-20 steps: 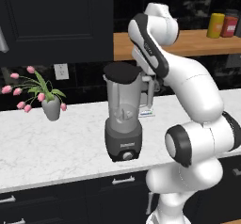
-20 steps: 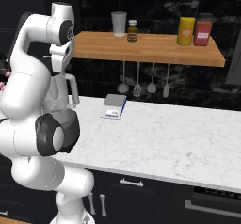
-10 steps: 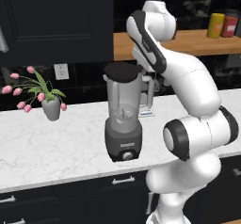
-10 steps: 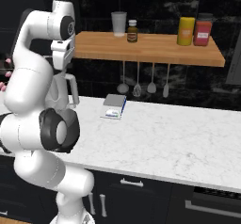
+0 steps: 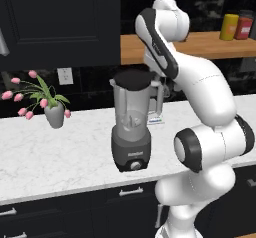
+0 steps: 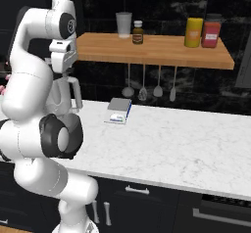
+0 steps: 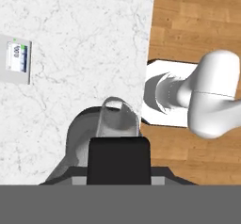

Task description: Close the lid blender by securely placing the lid on top.

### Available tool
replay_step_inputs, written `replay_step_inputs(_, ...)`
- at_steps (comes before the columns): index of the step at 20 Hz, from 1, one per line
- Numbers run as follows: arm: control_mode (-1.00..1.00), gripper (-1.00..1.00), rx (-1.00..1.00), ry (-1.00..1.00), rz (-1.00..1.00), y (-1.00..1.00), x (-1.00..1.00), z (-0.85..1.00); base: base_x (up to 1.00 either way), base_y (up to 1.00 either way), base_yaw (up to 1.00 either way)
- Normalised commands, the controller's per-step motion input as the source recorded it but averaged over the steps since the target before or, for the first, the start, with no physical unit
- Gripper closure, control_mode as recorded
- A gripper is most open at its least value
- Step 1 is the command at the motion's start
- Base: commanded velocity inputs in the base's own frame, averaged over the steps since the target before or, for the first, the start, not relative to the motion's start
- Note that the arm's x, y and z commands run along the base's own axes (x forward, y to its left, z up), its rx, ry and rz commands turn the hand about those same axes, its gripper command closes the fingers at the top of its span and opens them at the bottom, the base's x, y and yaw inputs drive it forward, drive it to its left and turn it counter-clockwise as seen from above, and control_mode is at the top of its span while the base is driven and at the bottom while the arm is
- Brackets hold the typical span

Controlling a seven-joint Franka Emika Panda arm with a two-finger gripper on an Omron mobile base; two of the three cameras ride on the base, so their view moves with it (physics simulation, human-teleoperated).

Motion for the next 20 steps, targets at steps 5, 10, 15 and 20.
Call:
replay_step_inputs(5,-1.00,1.00,-0.01,0.01,0.00,-0.03,-0.10,-0.12,0.00,0.00,0.00)
replay_step_inputs(10,-1.00,1.00,0.00,0.00,0.04,0.00,0.53,-0.14,0.00,0.00,0.00)
replay_step_inputs(15,-1.00,1.00,0.00,-0.01,0.09,0.00,0.51,-0.08,0.00,0.00,0.00)
replay_step_inputs(20,-1.00,1.00,-0.01,-0.09,0.06,0.00,0.03,0.00,0.00,0.00,0.00)
